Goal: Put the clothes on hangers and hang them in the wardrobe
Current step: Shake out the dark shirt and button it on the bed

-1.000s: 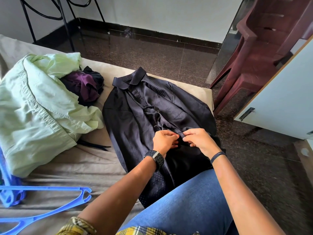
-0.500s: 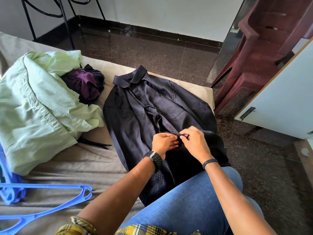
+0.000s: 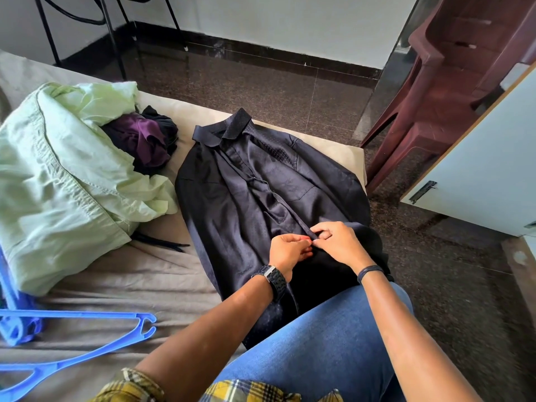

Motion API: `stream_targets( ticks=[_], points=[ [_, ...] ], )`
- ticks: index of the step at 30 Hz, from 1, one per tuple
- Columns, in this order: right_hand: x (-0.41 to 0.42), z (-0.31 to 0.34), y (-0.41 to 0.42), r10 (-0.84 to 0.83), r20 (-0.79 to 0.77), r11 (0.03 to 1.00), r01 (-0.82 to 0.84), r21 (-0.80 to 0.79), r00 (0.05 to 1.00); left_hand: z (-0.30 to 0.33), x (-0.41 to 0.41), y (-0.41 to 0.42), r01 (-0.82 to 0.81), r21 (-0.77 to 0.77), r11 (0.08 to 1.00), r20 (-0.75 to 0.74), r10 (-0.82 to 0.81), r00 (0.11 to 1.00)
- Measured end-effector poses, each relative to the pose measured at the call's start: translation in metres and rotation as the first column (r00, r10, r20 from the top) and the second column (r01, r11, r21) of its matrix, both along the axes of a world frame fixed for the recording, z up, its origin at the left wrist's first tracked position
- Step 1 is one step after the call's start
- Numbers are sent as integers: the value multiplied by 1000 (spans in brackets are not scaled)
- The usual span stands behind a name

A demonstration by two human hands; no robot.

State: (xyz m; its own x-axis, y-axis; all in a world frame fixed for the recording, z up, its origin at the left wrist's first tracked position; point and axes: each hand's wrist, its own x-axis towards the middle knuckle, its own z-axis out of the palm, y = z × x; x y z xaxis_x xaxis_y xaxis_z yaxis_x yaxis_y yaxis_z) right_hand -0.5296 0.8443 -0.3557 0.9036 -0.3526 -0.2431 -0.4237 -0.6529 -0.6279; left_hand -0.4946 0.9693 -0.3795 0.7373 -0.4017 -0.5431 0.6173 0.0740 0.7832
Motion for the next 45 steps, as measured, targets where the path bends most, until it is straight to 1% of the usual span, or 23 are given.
stream_targets(
  ticks=[3,5,8,10,12,16,22,26,27,31,36,39,42,45],
  points=[
    [-1,1,-3,-10,-48,1000,11,4,999,-1,-2,1,0,0,1000,-1,0,1000],
    [0,4,-3,-52,-48,997,55,47,997,-2,-3,2,4,3,1000,7,-4,1000],
    [1,8,0,-173,13,976,170,137,985,-3,-2,3,13,-9,1000,17,-13,1000],
    [1,9,1,-231,69,962,217,168,971,-3,-3,3,18,-8,1000,27,-18,999],
    [1,8,3,-228,99,965,212,154,969,-2,-4,3,14,-9,1000,39,-14,999],
    [0,4,7,-185,95,980,176,93,978,-4,-4,2,-8,-8,1000,45,9,999],
    [-4,3,9,-191,114,978,179,108,975,-7,-4,-1,-53,35,998,43,52,998],
    [-7,3,12,-186,155,980,173,96,970,-5,-3,-4,-70,23,997,45,68,997],
    [-6,3,11,-195,151,977,178,119,969,-5,-3,-4,-69,23,997,52,68,996],
    [-5,5,6,-235,131,937,189,292,963,-2,0,-5,-80,40,996,83,77,994],
    [-2,11,6,-272,152,912,205,354,950,7,7,-9,-86,58,995,123,78,989],
    [4,12,6,-285,197,926,217,309,938,14,11,-9,-93,5,996,100,92,991],
    [9,15,8,-227,229,963,183,198,947,20,12,-8,-100,-76,992,75,106,992],
    [13,21,12,-181,274,979,147,142,944,25,14,-8,-116,-121,986,80,126,989]
  ],
)
